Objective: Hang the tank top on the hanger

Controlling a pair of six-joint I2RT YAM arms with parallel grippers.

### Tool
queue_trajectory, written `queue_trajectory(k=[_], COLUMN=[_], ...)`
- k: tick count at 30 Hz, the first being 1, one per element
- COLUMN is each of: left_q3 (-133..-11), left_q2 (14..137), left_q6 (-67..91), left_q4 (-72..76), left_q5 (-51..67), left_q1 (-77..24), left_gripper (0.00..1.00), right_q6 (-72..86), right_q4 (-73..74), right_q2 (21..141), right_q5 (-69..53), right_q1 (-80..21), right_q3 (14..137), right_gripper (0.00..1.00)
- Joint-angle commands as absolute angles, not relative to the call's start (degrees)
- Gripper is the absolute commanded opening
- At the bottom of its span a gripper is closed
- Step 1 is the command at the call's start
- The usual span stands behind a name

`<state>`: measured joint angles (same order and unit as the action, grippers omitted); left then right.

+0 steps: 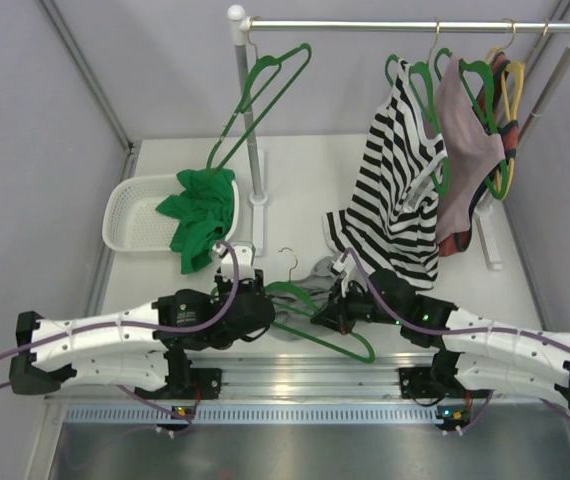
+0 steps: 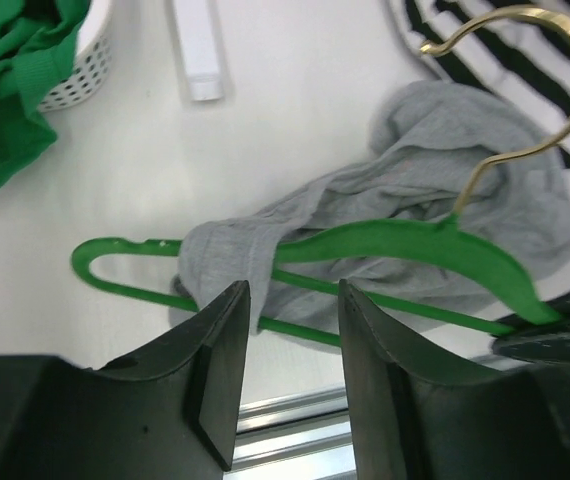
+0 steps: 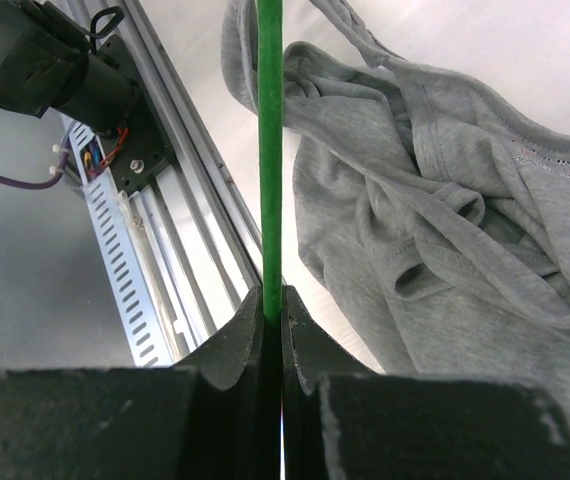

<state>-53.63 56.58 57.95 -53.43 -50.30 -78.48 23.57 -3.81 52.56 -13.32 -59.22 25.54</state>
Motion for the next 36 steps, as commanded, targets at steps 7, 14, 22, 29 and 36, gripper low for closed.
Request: queue_trajectory(k=[7,14,22,29,36], left_q3=[-47.7,-47.1,-44.2,-42.2,-41.1], left_q2=[50.7,55.8,57.1,58.4,58.4], left_q6=[39.7,37.0,35.8,36.6,37.0], left_q4=[-21.6,-14.4,-8.7,-7.2,-7.3], left_q5=[-46.8,-39.8,-30.9,-26.5,-26.1], left_q1=[-78.4,-71.1,-65.7,-64.3,-64.2], left_gripper=[0.54,0.55,0.54,0.52,0.34], right_q6=[22.3,22.2,22.3,22.2,22.2], right_q4=[-9.8,-9.8,-10.4,-11.0,-10.0], right_q2=[52.5,53.1,53.6,54.2,55.4], right_q5=[-13.4,-13.6,-13.4,-13.2,-12.0], right_q1=[-60.0,-60.1,-60.1,-60.3,-60.3], right_q3=[25.8,26.0,26.0,26.1,27.0], right_gripper=[0.0,0.0,0.0,0.0,0.0])
